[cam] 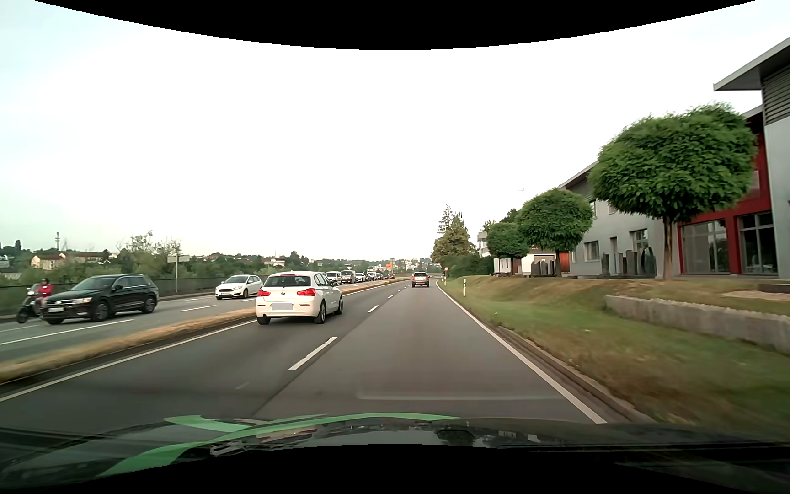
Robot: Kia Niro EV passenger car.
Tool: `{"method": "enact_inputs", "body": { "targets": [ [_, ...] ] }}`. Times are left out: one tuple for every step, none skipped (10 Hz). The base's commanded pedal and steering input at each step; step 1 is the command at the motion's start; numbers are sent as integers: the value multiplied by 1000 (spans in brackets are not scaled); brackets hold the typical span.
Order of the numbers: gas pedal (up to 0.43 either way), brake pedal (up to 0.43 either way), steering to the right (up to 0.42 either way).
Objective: Follow the waypoints while adhering to traffic rules and regulations
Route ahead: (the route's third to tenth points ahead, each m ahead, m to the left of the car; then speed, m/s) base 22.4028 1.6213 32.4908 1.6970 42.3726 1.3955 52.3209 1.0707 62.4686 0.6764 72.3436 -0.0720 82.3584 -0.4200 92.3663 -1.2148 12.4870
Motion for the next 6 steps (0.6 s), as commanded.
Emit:
{"method": "enact_inputs", "body": {
  "targets": [
    [260,0,0],
    [260,0,0],
    [260,0,0],
    [260,0,0],
    [260,0,0],
    [260,0,0]
  ]
}}
